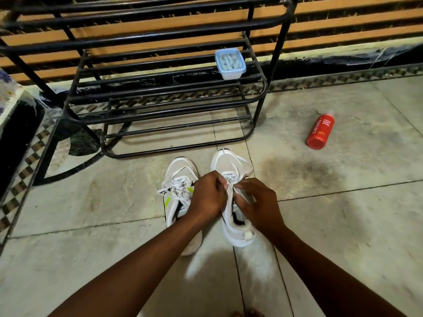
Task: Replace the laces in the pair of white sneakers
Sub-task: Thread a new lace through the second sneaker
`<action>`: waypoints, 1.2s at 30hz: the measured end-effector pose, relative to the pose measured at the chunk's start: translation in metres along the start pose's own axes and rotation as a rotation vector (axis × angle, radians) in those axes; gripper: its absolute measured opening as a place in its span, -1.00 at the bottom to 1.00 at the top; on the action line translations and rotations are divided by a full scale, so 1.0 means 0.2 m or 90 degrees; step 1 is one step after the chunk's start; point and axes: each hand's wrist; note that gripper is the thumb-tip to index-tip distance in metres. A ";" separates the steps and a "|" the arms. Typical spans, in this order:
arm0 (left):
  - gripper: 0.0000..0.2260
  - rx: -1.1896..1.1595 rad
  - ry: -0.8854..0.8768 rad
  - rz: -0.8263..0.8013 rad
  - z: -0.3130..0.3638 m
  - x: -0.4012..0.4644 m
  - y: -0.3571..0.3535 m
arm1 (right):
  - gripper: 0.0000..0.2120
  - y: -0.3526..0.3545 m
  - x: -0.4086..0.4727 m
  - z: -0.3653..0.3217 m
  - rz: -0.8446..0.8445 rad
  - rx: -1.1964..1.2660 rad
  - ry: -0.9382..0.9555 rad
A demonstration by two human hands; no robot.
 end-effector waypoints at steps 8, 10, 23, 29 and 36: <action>-0.74 0.076 -0.109 0.083 -0.04 0.03 -0.03 | -0.76 0.01 -0.02 -0.02 -0.063 -0.096 -0.046; -0.77 0.068 -0.135 0.114 -0.01 0.03 0.02 | -0.71 0.02 -0.02 -0.02 -0.076 -0.138 -0.026; -0.88 0.511 -0.406 -0.180 0.02 0.26 0.38 | -0.76 0.00 -0.03 0.03 -0.046 -0.156 0.021; -0.84 -0.102 -0.188 -0.016 0.10 0.18 0.32 | -0.78 -0.01 -0.04 0.05 -0.041 -0.153 0.031; -0.77 0.225 -0.398 0.063 0.04 0.13 0.38 | -0.74 -0.01 -0.04 0.04 -0.043 -0.159 0.042</action>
Point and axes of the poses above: each hand's wrist, its own x-axis towards the middle knuckle, its own y-axis out of the back of the hand, z = x × y, and after that the axes turned 2 degrees about -y, right-handed
